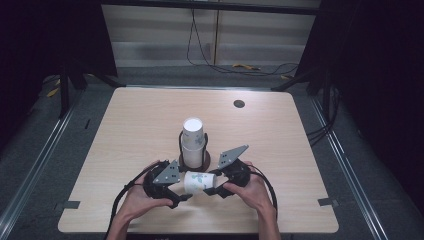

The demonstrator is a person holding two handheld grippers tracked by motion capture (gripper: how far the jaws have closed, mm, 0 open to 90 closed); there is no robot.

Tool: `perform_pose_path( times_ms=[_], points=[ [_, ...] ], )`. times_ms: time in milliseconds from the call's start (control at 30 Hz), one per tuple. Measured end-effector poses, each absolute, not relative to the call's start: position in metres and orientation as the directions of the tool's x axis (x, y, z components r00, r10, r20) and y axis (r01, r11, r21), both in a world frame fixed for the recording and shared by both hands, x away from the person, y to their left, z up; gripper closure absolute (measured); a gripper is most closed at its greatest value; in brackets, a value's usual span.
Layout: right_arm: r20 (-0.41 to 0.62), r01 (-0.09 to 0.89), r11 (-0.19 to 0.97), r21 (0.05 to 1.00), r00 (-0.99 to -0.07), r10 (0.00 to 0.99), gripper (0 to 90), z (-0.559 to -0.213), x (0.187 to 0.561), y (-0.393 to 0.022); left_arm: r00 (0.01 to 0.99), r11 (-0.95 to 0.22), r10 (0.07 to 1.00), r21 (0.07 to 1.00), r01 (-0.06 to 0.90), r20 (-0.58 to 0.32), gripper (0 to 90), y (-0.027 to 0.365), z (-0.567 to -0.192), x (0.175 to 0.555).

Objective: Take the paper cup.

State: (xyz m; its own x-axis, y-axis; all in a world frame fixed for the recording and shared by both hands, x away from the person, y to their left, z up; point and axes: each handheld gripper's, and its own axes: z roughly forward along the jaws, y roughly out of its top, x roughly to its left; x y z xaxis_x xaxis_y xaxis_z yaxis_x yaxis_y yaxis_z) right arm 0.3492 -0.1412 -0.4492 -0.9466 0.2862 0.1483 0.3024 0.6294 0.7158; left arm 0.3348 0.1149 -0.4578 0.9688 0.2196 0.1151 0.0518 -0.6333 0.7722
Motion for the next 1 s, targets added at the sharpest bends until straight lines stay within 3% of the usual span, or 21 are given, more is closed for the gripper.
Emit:
perform_pose_path(
  times_ms=[333,1000],
  points=[
    [0.177,0.332,0.54,0.773,-0.931,0.319,36.6,-0.456,0.346,-0.161,0.96,-0.546,0.277,0.83,0.116,0.048,16.0,0.124,-0.463,0.335],
    [0.217,0.34,0.412,0.845,-0.924,0.315,36.5,-0.473,0.341,-0.179,0.955,-0.417,0.295,0.899,0.136,-0.008,16.2,0.127,-0.479,0.331]
  ],
)
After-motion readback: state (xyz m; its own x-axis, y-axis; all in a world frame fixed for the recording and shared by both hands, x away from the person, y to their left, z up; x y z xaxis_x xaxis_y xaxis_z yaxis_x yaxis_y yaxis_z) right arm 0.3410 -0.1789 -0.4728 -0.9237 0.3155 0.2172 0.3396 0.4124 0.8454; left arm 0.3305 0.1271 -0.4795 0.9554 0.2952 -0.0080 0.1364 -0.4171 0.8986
